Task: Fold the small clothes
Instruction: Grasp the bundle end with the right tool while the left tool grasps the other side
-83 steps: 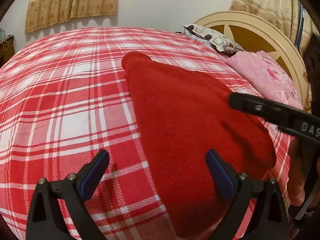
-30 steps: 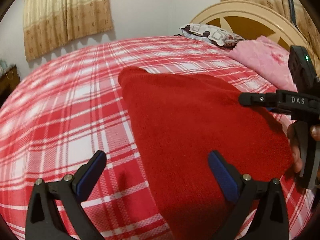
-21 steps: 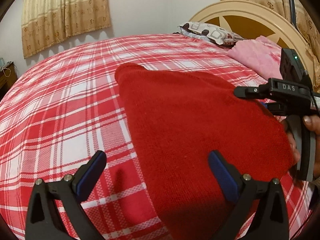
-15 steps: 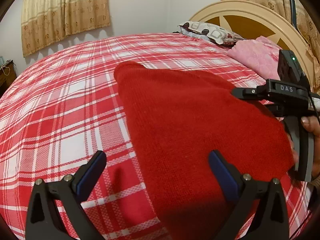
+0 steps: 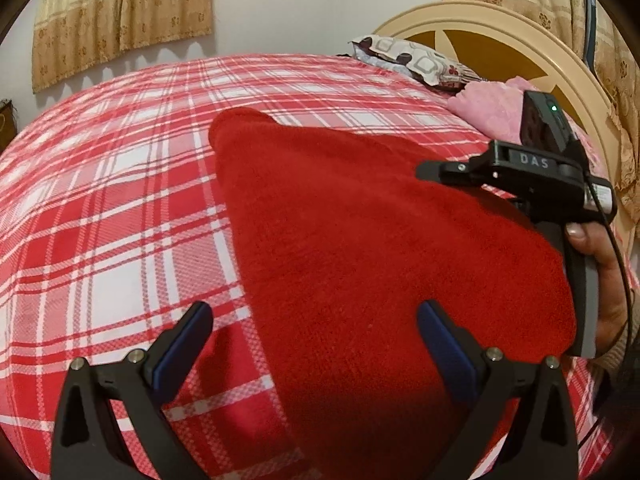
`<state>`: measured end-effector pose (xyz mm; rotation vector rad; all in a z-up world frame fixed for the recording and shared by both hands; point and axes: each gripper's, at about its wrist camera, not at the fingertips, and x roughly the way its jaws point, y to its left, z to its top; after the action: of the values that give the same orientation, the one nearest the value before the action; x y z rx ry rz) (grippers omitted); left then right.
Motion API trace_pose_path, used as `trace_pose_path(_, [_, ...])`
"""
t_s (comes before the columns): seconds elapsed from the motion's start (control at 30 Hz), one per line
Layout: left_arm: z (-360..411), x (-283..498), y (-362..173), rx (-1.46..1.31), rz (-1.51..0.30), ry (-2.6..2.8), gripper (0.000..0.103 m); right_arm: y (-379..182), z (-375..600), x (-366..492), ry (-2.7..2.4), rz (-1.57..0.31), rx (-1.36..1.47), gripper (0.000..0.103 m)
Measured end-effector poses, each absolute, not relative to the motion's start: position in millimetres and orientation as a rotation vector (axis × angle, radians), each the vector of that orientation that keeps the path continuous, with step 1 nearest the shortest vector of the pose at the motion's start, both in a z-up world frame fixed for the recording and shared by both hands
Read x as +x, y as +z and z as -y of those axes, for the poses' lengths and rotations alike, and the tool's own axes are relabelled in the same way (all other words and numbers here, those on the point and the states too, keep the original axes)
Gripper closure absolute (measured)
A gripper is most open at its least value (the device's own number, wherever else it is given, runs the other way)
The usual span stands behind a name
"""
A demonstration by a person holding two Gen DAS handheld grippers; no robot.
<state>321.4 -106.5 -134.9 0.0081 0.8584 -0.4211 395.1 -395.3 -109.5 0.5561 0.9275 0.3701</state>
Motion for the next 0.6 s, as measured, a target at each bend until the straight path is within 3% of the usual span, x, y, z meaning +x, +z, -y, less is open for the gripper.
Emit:
trace_pose_path(0.17, [108.3,318.1,-134.0,0.016,-0.853,-0.422,0.000,-113.4,394.9,397.3,0.379,-0.925,0.569,0.048])
trace_pose_path(0.23, [111.0,314.5,-131.9,0.024,-0.841,-0.454,0.015,-113.4,395.1,396.6,0.385,-0.925,0.573,0.056])
trace_pose_path(0.3, [116.4,308.9,-129.1,0.056,-0.816,-0.464,0.019,-112.2,392.6,393.5,0.410,-0.923,0.571,0.065])
trace_pose_path(0.5, [123.8,301.4,-124.9,0.126,-0.771,-0.452,0.032,-108.0,385.6,388.1,0.396,-0.902,0.524,0.068])
trace_pose_path(0.6, [127.9,297.0,-122.5,0.159,-0.748,-0.447,0.045,-106.5,384.5,385.8,0.388,-0.894,0.507,0.070])
